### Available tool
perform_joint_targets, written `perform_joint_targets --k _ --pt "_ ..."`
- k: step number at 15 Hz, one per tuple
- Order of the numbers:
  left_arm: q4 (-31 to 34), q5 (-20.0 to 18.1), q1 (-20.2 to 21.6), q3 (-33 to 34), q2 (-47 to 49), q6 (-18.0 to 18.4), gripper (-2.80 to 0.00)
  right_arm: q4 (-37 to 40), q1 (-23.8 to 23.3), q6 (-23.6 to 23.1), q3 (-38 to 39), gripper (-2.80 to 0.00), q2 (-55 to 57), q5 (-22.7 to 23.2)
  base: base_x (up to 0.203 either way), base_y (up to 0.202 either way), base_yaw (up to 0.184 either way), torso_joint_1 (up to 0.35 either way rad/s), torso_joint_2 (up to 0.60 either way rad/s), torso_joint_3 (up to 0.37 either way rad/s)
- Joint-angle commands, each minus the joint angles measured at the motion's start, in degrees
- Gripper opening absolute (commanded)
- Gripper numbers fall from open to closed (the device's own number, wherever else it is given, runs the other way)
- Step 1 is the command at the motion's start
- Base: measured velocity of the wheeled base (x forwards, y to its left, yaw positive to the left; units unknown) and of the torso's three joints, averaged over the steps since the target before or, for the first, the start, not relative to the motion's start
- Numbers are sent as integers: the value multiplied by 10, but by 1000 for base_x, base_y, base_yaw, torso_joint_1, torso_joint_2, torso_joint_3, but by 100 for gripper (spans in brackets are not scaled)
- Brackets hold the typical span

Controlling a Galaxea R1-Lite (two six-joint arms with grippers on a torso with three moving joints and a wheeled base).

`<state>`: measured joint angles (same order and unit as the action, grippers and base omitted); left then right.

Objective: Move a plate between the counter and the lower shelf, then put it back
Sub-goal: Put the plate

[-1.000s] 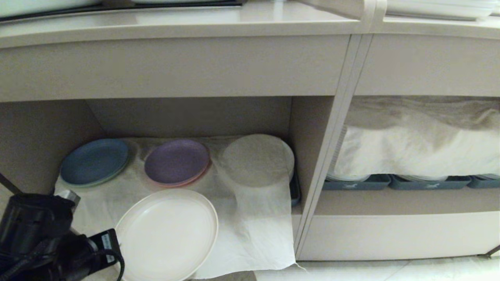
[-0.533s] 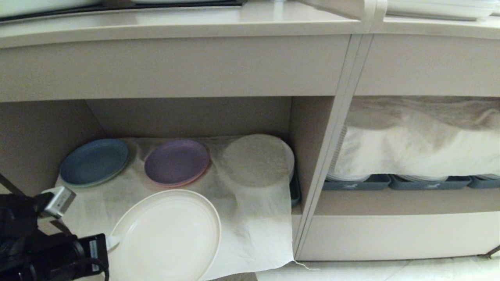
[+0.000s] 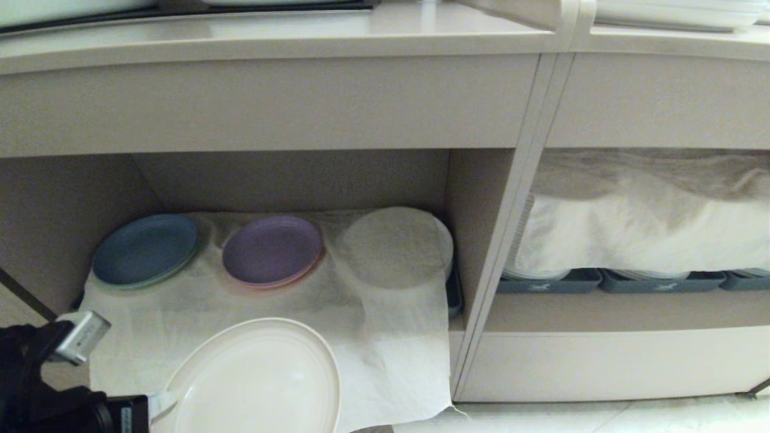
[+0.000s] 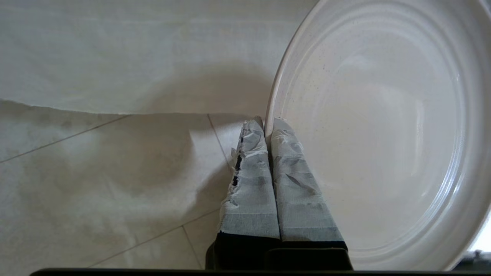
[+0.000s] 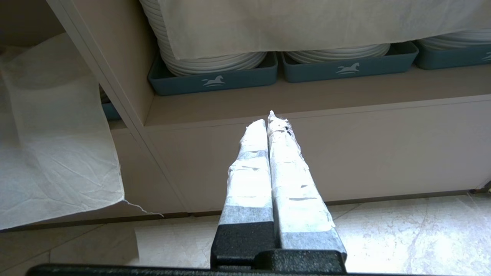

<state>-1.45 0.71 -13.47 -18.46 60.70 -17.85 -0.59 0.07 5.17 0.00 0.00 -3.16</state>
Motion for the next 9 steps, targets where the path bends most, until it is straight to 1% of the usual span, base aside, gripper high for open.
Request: perform_joint_targets --k 1,2,3,4,6,9 --pt "10 0 3 7 -16 4 -280 0 0 0 0 -280 0 0 0 0 0 0 0 0" --pt "17 0 14 9 -19 17 -280 0 0 0 0 -280 0 0 0 0 0 0 0 0" --pt "27 -1 25 11 -24 40 -280 0 0 0 0 -280 0 0 0 0 0 0 0 0" --pt "32 -6 28 15 -31 51 -280 0 0 0 0 -280 0 0 0 0 0 0 0 0" --pt "33 -15 29 20 -39 52 -280 0 0 0 0 -280 0 0 0 0 0 0 0 0" --pt "44 -16 28 29 -64 50 -280 0 0 0 0 -280 0 0 0 0 0 0 0 0"
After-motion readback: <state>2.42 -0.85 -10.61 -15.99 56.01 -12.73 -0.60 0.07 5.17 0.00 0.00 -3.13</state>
